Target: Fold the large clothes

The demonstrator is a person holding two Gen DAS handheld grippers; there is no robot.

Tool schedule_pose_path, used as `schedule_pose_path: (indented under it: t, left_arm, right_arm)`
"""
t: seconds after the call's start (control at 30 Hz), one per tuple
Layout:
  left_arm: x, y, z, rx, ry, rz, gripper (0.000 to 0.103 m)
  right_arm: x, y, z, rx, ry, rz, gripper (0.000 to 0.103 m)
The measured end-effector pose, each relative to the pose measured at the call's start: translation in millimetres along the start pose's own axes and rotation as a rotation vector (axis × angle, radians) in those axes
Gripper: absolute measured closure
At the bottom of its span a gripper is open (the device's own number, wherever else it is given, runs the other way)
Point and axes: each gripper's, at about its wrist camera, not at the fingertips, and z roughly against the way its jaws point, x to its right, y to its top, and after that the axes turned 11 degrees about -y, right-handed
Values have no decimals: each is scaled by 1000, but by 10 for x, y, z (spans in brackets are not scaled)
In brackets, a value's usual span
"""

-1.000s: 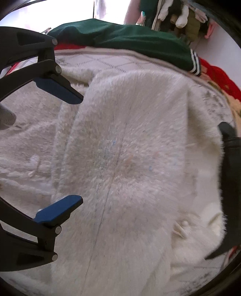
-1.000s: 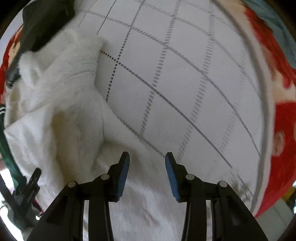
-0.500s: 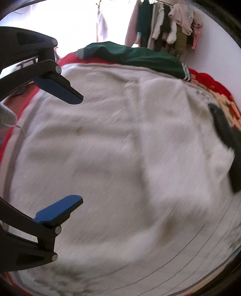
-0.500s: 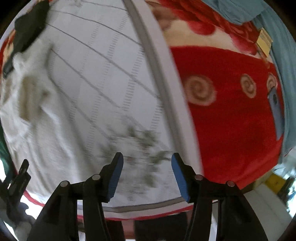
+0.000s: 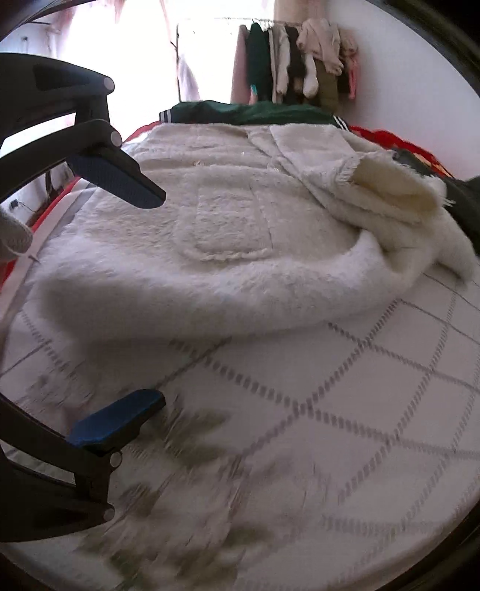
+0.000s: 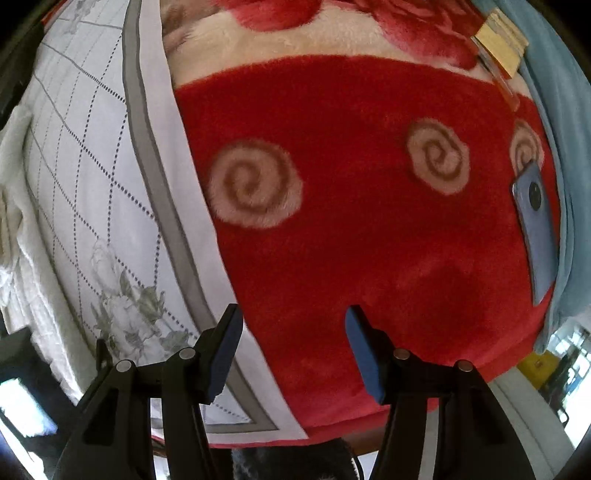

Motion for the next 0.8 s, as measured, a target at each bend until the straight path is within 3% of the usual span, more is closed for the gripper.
schedule_pose_path:
  t: [0.17, 0.33, 0.37, 0.43, 0.5, 0.7, 0.8]
  left_arm:
    - [-387, 142, -179, 31, 169, 65, 1]
    - [-690, 164, -302, 29, 162, 107, 5]
    - [-719, 163, -286, 32, 144, 113, 11]
    - [-841, 135, -228, 42, 90, 144, 61]
    - [-973, 118, -152, 69, 60, 177, 81]
    - [-1298, 153, -51, 91, 9, 242, 84]
    - [-1408, 180, -39, 88, -15, 259, 84]
  right_arm:
    - [-33, 293, -9, 14, 37, 22, 43]
    - [-365, 505, 32, 5, 157, 35, 43]
    - [-452, 553, 66, 13, 194, 53, 43]
    - [-660, 664, 151, 43, 287, 96, 43]
    - [-859, 785, 216, 60, 380, 148, 43]
    - [-1498, 1091, 294, -4, 738, 228, 34]
    - [-1756, 1190, 374, -32, 864, 267, 31]
